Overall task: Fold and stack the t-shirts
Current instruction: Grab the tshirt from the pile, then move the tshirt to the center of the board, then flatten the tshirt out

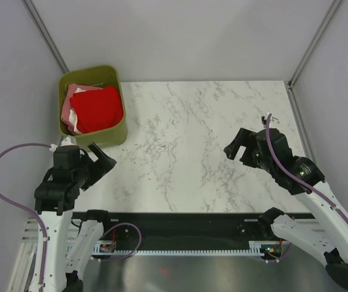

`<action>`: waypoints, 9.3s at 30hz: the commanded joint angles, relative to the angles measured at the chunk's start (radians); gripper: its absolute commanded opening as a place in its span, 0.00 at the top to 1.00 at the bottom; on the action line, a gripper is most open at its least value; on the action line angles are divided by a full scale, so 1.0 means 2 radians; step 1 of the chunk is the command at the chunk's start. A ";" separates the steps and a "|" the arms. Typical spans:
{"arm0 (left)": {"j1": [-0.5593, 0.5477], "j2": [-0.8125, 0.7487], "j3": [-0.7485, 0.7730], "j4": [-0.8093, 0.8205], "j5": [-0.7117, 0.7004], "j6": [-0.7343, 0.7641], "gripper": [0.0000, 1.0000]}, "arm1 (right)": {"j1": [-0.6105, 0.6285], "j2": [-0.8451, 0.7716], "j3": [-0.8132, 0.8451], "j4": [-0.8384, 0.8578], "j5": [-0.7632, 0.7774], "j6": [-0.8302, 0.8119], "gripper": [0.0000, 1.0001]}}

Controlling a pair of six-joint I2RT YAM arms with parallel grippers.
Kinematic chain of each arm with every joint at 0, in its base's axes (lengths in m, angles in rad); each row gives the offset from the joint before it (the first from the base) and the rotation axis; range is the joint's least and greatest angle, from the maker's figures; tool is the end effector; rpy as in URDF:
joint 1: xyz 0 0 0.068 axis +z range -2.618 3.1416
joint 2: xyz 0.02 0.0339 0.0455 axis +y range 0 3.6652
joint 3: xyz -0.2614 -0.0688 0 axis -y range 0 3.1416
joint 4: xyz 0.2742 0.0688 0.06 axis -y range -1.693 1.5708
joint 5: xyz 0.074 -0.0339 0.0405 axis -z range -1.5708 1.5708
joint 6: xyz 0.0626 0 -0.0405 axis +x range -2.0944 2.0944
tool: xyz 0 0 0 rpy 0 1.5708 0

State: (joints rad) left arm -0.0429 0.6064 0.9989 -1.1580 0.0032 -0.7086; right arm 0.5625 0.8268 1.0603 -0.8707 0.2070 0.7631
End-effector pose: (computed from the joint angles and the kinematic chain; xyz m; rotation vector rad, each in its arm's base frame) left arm 0.1340 -0.0060 0.3281 -0.7719 2.2378 -0.3735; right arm 0.1799 0.0982 0.3472 0.3405 2.2141 0.5105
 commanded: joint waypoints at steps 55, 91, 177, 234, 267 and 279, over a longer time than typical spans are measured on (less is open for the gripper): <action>0.028 0.443 0.581 0.119 0.026 -0.040 0.98 | -0.001 0.064 -0.006 0.054 -0.040 -0.120 0.02; -0.265 0.470 0.391 0.079 -0.047 -0.032 0.00 | -0.001 -0.015 -0.017 -0.067 0.128 -0.098 0.02; -0.374 0.924 0.611 0.054 -0.017 0.013 0.26 | -0.182 0.463 0.261 0.063 -0.073 -0.188 0.98; -0.152 0.141 0.460 0.007 -0.181 -0.047 0.98 | -0.238 0.147 0.454 -0.003 -0.064 -0.077 1.00; -0.087 0.438 0.173 0.258 -0.119 -0.041 0.98 | -0.239 0.314 0.114 0.048 -0.103 -0.073 0.36; -0.068 0.459 0.181 0.242 -0.127 -0.008 0.98 | -0.219 0.170 -0.064 -0.042 -0.169 -0.073 0.43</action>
State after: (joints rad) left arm -0.1806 1.5494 1.3533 -0.6830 -0.2276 -0.7719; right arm 0.1028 1.2118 0.9695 -0.9031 -0.0975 0.6209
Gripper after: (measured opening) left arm 0.025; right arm 0.578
